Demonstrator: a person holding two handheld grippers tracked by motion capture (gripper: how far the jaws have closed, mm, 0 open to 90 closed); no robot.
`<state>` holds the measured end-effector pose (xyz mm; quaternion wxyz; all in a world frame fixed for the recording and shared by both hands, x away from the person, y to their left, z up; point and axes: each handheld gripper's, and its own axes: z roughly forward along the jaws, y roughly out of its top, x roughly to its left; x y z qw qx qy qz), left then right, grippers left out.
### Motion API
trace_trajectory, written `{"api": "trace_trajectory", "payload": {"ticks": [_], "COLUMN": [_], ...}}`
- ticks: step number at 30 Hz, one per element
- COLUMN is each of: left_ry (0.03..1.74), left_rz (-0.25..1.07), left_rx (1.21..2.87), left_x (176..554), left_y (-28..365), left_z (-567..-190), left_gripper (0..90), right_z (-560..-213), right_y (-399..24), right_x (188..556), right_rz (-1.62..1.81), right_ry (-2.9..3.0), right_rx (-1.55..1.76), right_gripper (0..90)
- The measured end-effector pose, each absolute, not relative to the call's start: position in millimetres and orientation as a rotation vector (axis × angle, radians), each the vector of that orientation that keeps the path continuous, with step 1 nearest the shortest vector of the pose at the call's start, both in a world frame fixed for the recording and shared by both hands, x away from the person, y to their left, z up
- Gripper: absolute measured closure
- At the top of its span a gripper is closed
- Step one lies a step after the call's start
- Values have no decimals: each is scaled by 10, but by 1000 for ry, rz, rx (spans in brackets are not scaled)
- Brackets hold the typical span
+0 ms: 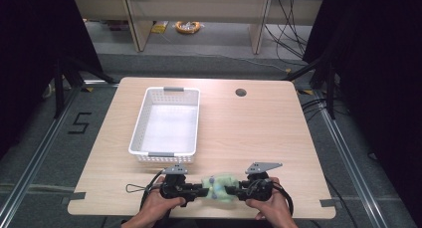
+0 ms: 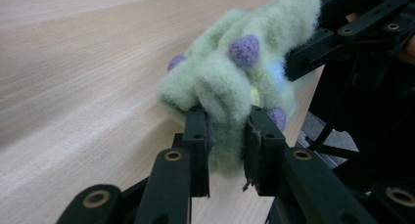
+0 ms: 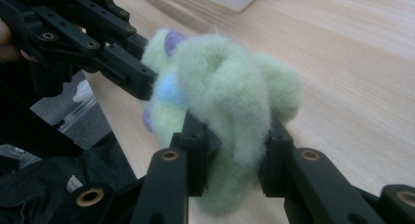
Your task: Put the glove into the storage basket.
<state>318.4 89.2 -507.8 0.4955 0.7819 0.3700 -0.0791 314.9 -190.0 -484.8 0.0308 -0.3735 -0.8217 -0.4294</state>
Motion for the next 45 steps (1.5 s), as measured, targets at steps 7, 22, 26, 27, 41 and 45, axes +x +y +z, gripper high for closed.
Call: {"api": "trace_trajectory", "payload": {"ticks": [7, 22, 26, 27, 41, 45], "left_ry": [859, 884, 898, 911, 970, 995], "left_rz": [-161, -74, -75, -73, -61, -57], "left_rx": [1920, 1902, 1916, 1909, 1945, 1944], "left_x": [3168, 3455, 3590, 3618, 3958, 4050], "left_y": [1050, 1610, 1735, 1756, 2021, 2103], "left_z": [-4878, -4214, -4093, -4074, -3947, -3935], "left_gripper": [731, 726, 725, 725, 724, 725], "right_z": [-4670, -4115, -4012, -3983, -3819, -3787], "right_y": [-1770, -1220, -1087, -1054, -709, -602], "right_x": [3114, 3458, 3590, 3611, 4005, 4099], "right_rz": [-1349, -1465, -1476, -1458, -1408, -1384], "right_ry": [-2510, -2590, -2600, -2596, -2623, -2629], "right_rx": [-1142, -1054, -1037, -1045, -1030, -1025], "right_gripper": [703, 702, 703, 702, 702, 703]}}
